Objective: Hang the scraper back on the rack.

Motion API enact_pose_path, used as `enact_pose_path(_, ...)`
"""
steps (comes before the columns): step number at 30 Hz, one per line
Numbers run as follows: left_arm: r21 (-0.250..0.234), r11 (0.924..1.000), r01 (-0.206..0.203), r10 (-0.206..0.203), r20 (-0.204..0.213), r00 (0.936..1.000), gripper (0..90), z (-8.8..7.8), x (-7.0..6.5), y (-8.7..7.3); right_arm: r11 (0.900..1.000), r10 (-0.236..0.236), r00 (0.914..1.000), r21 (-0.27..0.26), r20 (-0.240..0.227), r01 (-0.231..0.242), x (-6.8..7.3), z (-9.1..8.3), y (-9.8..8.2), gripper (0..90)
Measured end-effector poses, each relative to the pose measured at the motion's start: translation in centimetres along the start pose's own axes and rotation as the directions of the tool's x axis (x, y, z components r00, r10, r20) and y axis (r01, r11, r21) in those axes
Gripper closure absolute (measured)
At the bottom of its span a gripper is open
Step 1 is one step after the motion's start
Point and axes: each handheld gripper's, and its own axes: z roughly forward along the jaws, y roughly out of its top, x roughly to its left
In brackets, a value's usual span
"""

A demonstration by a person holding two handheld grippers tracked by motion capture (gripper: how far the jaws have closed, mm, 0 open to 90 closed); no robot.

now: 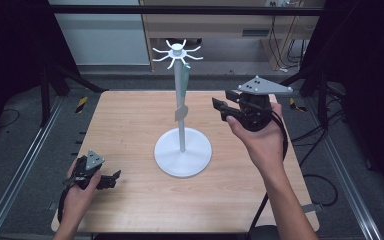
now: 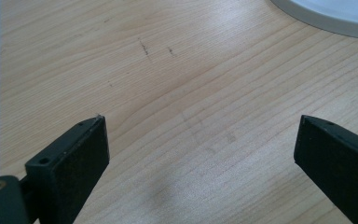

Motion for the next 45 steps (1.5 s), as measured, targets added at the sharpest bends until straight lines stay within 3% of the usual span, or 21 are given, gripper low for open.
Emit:
enact_pose_path(7,-0.002,1.0,0.001,-0.001,-0.002,1.0,2.9,0.0,0.0,0.0,1.0,0.019,0.9994,0.018,0.028,-0.02,-0.3,0.0,-2.9,42.5)
enact_pose_path(13,-0.001,1.0,-0.001,0.001,-0.002,1.0,2.9,0.0,0.0,0.0,0.999,0.025,0.9988,0.039,0.043,-0.027,-0.6,0.3,-5.0,40.3)
enact_pose_path(19,0.0,1.0,-0.001,0.001,-0.003,1.0,2.9,-0.1,0.0,0.0,0.997,0.056,0.9952,0.05,0.08,-0.06,-1.4,0.8,-8.3,24.5)
enact_pose_path(23,-0.001,1.0,0.002,-0.002,-0.004,1.0,2.9,-0.1,0.0,0.0,0.996,0.06,0.9919,0.065,0.112,-0.068,-1.7,1.1,-9.8,20.0)
enact_pose_path(31,-0.002,1.0,0.003,-0.003,-0.005,1.0,2.9,-0.1,0.0,-0.1,0.986,0.122,0.9799,0.098,0.158,-0.139,-3.4,1.6,-14.1,11.8)
enact_pose_path(45,0.0,1.0,0.002,-0.002,-0.005,1.0,2.9,-0.1,0.0,-0.1,0.96,0.212,0.9595,0.143,0.185,-0.24,-5.2,3.1,-18.2,9.1)
